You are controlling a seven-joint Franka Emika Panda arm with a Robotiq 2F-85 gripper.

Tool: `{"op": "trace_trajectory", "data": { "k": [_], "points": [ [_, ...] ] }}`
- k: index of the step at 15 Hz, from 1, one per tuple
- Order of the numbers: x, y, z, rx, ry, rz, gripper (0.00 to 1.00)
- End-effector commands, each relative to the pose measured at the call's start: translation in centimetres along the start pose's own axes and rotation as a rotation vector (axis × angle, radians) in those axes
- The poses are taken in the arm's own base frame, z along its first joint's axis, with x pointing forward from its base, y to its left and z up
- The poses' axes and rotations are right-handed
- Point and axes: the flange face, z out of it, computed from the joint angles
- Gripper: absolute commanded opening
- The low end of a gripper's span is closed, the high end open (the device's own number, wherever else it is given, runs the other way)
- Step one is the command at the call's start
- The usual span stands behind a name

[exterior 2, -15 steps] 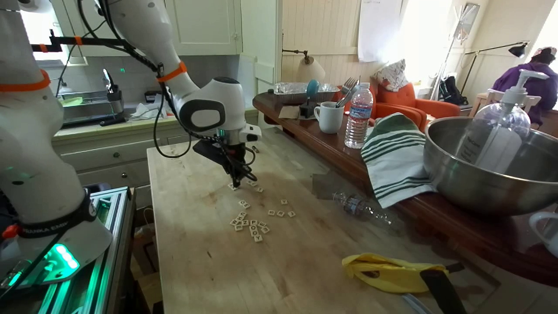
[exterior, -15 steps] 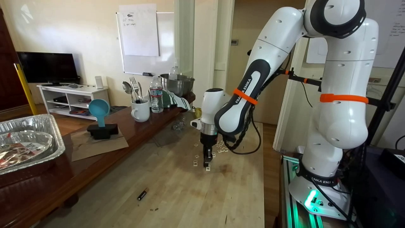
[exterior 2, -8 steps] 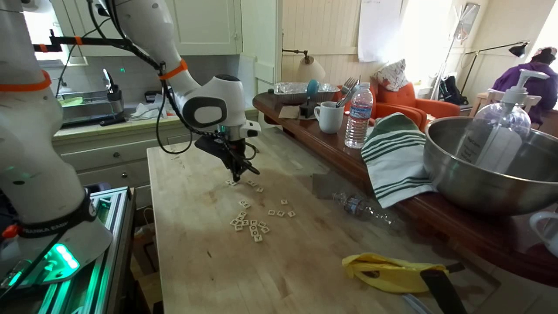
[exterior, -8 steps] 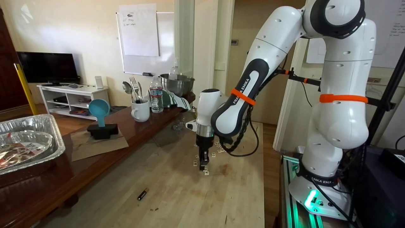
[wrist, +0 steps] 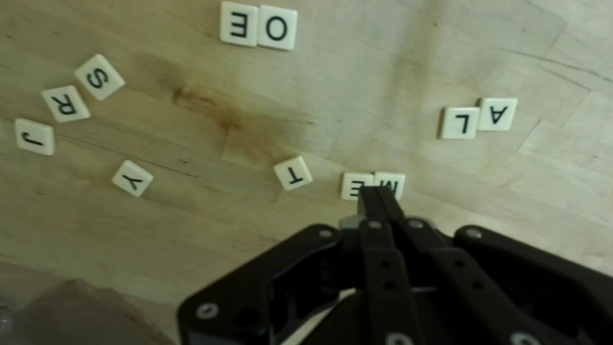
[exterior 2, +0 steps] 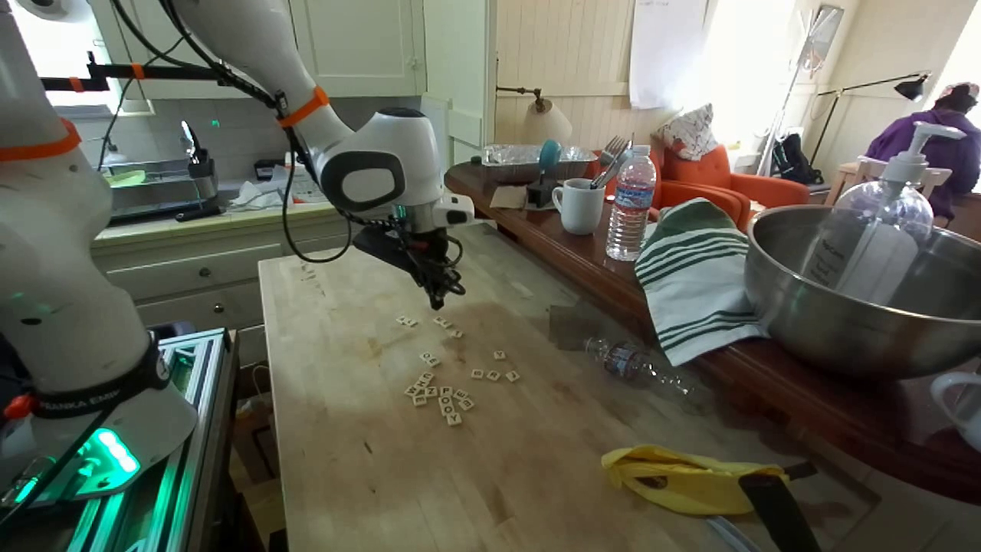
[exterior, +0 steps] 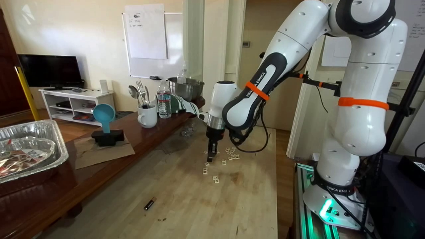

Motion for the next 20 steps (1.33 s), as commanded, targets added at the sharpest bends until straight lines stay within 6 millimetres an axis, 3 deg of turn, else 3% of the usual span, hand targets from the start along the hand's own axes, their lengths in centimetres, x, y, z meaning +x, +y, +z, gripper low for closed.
{"op": "trace_trajectory", "data": {
  "k": [1, 5, 10, 14, 20],
  "points": [
    [-1.2, 3.1, -0.4, -0.05, 0.006, 0.09, 0.0],
    [-4.3, 6.2, -0.7, -0.092, -0.036, 0.158, 0.0],
    [-7.9, 8.2, -0.1, -0.112, -0.067, 0.218, 0.0],
    [-9.8, 8.8, 0.2, -0.114, -0.081, 0.257, 0.0],
    [-10.3, 8.2, 0.2, -0.119, -0.076, 0.272, 0.0]
  ]
}}
